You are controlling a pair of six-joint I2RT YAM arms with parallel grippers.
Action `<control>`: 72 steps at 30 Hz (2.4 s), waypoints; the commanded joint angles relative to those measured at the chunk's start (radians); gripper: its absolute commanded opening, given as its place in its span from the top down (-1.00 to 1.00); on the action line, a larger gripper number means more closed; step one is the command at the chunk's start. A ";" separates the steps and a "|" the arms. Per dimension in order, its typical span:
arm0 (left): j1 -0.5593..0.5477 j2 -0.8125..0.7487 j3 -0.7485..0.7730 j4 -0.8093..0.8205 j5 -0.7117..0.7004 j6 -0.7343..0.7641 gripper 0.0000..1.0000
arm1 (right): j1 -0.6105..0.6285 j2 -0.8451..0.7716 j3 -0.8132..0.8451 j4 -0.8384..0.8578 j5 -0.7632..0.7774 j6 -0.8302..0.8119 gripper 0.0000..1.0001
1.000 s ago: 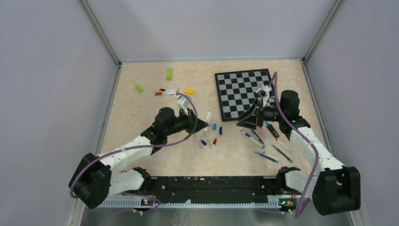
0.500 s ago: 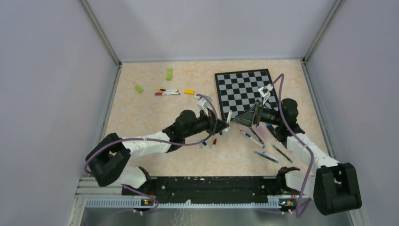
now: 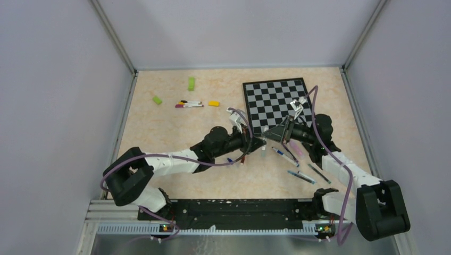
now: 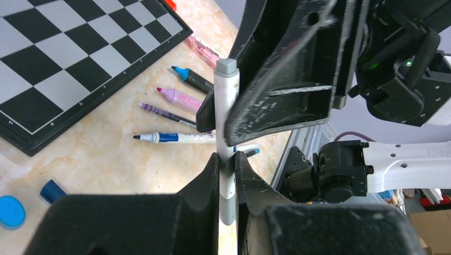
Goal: Open the pen caps
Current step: Pick up the pen from the center of the board, then open the pen cap from the pen.
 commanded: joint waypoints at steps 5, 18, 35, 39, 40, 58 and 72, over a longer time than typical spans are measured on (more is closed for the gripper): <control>-0.011 -0.016 0.030 0.067 -0.016 0.002 0.88 | 0.017 0.001 -0.005 0.103 0.006 -0.004 1.00; 0.006 -0.170 -0.238 0.293 0.021 0.003 -0.97 | -0.004 -0.016 0.000 0.173 -0.093 0.032 1.00; 0.011 0.141 -0.155 0.616 0.271 -0.188 -0.30 | -0.005 -0.012 -0.012 0.170 -0.088 0.055 1.00; 0.009 0.159 -0.136 0.599 0.276 -0.204 0.07 | -0.004 -0.008 -0.013 0.170 -0.086 0.053 1.00; 0.008 0.163 -0.131 0.596 0.279 -0.206 0.16 | -0.004 -0.009 -0.013 0.171 -0.086 0.054 1.00; -0.023 0.205 -0.108 0.518 0.382 -0.231 1.00 | -0.060 0.135 0.439 -0.017 -0.007 -0.145 1.00; -0.101 0.173 -0.147 0.409 0.421 -0.212 1.00 | -0.091 0.145 0.659 -0.004 0.056 -0.059 1.00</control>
